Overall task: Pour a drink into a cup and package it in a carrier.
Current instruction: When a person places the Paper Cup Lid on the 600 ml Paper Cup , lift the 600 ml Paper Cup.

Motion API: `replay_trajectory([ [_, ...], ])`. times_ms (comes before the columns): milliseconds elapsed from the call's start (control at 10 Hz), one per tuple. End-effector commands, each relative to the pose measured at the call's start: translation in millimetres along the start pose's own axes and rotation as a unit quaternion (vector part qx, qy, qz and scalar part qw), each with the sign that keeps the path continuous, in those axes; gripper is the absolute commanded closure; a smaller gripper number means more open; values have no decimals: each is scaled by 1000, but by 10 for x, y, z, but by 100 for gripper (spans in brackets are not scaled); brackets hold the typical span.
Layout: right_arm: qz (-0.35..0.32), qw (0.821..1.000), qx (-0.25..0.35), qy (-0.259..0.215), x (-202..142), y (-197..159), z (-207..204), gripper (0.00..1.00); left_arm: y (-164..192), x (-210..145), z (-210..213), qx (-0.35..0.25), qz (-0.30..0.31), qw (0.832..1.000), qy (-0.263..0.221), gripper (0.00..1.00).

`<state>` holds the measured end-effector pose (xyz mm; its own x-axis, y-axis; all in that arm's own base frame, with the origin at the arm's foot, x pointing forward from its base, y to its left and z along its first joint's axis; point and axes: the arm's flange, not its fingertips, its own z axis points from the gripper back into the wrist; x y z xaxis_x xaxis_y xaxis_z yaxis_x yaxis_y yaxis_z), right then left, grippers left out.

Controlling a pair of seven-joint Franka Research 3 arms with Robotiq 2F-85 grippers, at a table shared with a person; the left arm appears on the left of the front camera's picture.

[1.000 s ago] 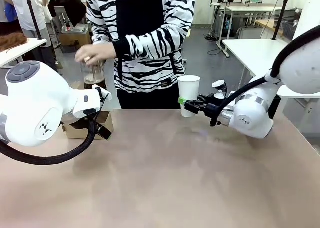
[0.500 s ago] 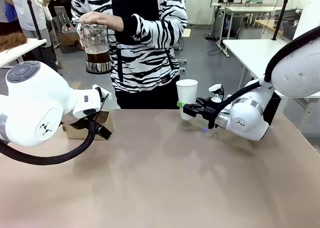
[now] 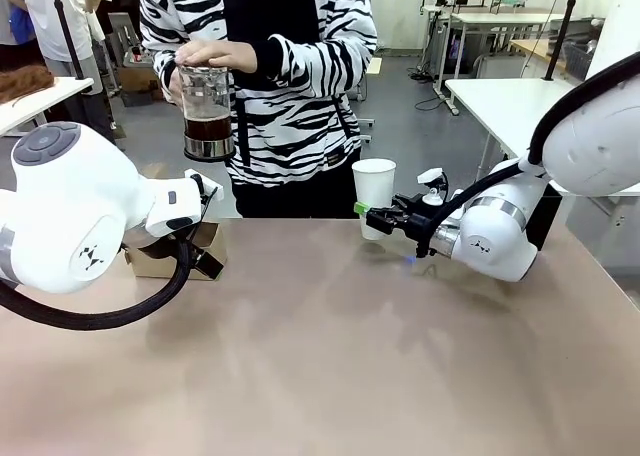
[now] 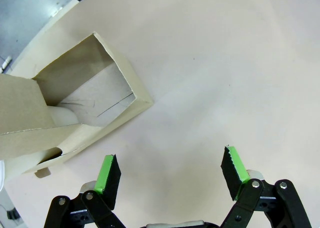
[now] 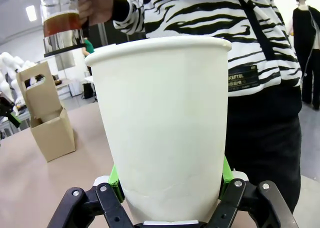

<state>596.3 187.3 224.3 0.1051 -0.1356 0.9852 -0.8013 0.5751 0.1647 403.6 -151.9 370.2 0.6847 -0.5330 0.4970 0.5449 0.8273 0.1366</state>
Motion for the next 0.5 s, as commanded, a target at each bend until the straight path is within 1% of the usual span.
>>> replay_trajectory([
  [0,1,1000,-4,-4,28,41,6,20,-1,0,4,-1,0,1000,-1,0],
  [400,1,1000,-4,-4,28,41,6,20,-1,0,4,-1,0,1000,-1,0],
])
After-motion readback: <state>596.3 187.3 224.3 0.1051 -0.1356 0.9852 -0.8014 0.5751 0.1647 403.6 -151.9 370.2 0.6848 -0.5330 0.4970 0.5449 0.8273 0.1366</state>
